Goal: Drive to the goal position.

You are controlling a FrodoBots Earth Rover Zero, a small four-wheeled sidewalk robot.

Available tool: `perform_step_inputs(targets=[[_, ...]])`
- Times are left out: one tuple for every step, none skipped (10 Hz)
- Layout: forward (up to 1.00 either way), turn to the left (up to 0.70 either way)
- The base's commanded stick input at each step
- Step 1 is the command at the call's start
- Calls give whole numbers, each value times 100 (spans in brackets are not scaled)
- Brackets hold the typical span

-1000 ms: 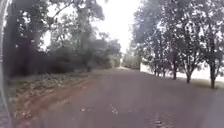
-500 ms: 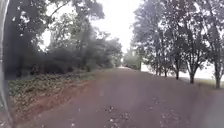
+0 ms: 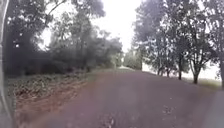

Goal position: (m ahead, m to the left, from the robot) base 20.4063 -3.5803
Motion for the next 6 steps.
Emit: perform_step_inputs(targets=[[70, -3], [70, -10], [70, -18], [70, -26], [70, -32], [70, -21]])
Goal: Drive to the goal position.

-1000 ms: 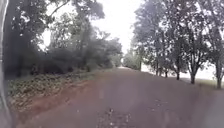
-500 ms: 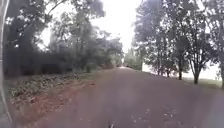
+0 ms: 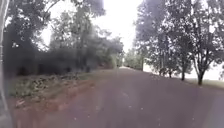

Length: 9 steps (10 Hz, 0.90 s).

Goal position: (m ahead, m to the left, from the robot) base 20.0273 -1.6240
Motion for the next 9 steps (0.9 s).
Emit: perform_step_inputs(targets=[[70, 0], [70, 0], [70, 0], [70, 0], [70, 0], [70, 0], [70, 0], [70, 0], [70, 0]])
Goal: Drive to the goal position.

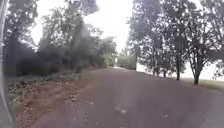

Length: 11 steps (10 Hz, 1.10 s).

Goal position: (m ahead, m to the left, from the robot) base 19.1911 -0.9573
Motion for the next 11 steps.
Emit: perform_step_inputs(targets=[[70, 0], [70, 0], [70, 0], [70, 0], [70, 0], [70, 0], [70, 0], [70, 0], [70, 0], [70, 0], [70, 0]])
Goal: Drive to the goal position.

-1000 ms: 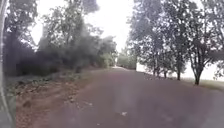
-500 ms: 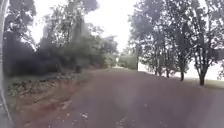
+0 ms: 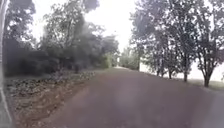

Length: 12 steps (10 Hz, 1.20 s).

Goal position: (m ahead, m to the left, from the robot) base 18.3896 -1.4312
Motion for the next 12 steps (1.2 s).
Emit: perform_step_inputs(targets=[[70, 0], [70, 0], [70, 0], [70, 0], [70, 0], [70, 0], [70, 0], [70, 0], [70, 0], [70, 0], [70, 0], [70, 0]])
